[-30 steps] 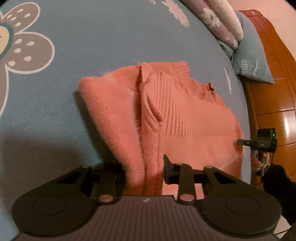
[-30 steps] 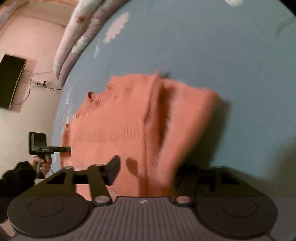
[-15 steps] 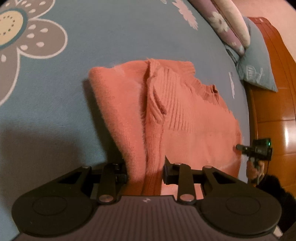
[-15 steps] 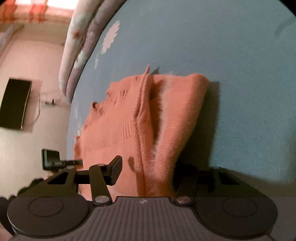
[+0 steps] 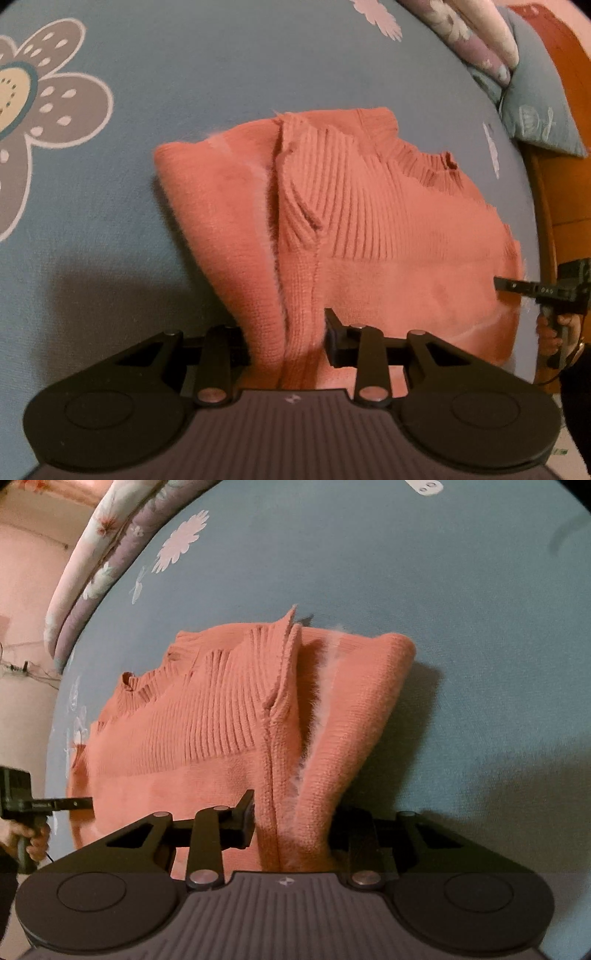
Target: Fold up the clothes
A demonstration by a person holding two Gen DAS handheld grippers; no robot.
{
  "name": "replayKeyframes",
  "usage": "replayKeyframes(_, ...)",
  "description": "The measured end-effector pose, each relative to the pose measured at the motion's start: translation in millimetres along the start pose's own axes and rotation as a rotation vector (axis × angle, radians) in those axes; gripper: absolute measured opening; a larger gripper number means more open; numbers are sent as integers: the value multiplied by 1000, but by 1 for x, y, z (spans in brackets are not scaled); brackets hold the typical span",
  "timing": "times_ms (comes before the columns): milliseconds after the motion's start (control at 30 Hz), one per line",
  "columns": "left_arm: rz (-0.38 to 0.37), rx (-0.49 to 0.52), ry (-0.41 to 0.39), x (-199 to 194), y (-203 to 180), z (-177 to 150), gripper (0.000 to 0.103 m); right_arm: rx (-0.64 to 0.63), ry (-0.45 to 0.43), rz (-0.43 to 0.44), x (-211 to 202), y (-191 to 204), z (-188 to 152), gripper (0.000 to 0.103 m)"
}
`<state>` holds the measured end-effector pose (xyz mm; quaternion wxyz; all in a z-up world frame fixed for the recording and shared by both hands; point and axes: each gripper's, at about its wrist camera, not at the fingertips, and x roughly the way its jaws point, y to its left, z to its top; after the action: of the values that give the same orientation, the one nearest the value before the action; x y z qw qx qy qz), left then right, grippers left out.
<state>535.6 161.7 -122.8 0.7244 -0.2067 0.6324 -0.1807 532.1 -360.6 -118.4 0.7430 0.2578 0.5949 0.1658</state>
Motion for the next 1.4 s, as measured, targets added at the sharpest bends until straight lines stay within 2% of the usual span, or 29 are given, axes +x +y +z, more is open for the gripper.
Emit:
replayKeyframes(167, -77, -58, -39, -3, 18, -4, 33, 34, -35, 8, 2, -2, -6, 36)
replayKeyframes(367, -72, -47, -44, -2, 15, -3, 33, 2, -16, -40, 6, 8, -2, 36)
replayKeyframes(467, -16, -20, -50, -3, 3, -4, 31, -57, -20, -142, 11, 29, -4, 36)
replayKeyframes(633, 135, 181, -94, -1, -33, -15, 32, -221, -61, -345, 22, 70, -17, 39)
replayKeyframes(667, 161, 222, -102, 0, -38, -17, 33, -211, -67, -352, 23, 70, -17, 40)
replayKeyframes(767, 151, 171, -104, 0, -34, -14, 36, -165, -70, -340, 26, 67, -14, 40)
replayKeyframes(933, 141, 150, -95, 0, -32, -13, 37, -161, -68, -331, 26, 63, -13, 40)
replayKeyframes(1100, 145, 115, -76, -1, -32, -11, 34, -169, -77, -316, 21, 59, -13, 40)
replayKeyframes(1267, 185, 145, -78, 1, -41, -16, 33, -165, -89, -312, 20, 57, -16, 41)
replayKeyframes(1400, 154, 98, -66, 4, -35, -12, 42, -154, -87, -302, 23, 55, -14, 41)
